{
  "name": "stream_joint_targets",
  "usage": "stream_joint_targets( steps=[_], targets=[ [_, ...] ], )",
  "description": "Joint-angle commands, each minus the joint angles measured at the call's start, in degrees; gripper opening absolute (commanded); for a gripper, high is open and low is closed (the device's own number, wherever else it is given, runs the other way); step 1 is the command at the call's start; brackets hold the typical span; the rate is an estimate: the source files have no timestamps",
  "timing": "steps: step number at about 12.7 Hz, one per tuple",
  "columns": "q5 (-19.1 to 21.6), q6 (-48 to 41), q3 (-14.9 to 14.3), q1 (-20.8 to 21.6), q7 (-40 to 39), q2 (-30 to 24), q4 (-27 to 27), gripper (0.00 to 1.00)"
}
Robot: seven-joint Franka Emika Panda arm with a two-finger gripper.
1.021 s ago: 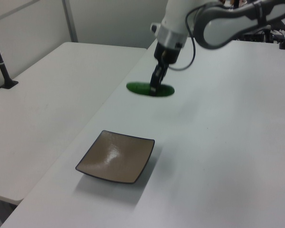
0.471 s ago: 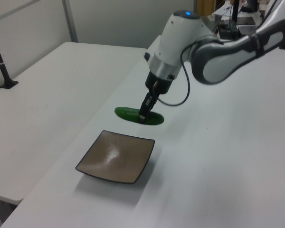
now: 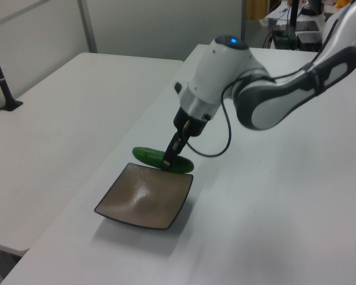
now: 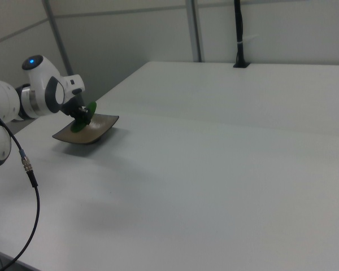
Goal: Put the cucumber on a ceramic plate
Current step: 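Lift the cucumber and carry it over the square ceramic plate, then lower the cucumber onto the plate and open the gripper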
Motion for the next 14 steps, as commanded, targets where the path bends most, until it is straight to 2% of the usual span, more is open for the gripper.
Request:
stream_joint_targets(
  steps=[1,4,6,7,8,9,10,12,14],
  targets=[
    [-1.3,4.4,-1.4,1.8,2.0,4.5,3.1,0.10],
    [-1.3,6.9,-1.4,1.8,2.3,6.8,3.9,0.16],
    [-1.3,8.3,-1.4,1.8,2.3,7.8,3.9,0.28],
    [-1.2,8.6,-1.3,1.7,2.3,7.8,3.9,0.39],
    [-1.3,8.8,-1.3,1.7,2.3,7.8,3.8,0.55],
    [-1.3,8.7,-1.4,1.7,2.1,7.8,3.6,0.87],
    [-1.4,8.7,-1.4,1.8,2.1,7.8,3.5,1.00],
    [-1.4,8.5,-1.4,1.5,2.2,7.3,3.4,1.00],
    [-1.4,7.9,-1.4,0.8,2.2,3.9,1.9,1.00]
  ],
)
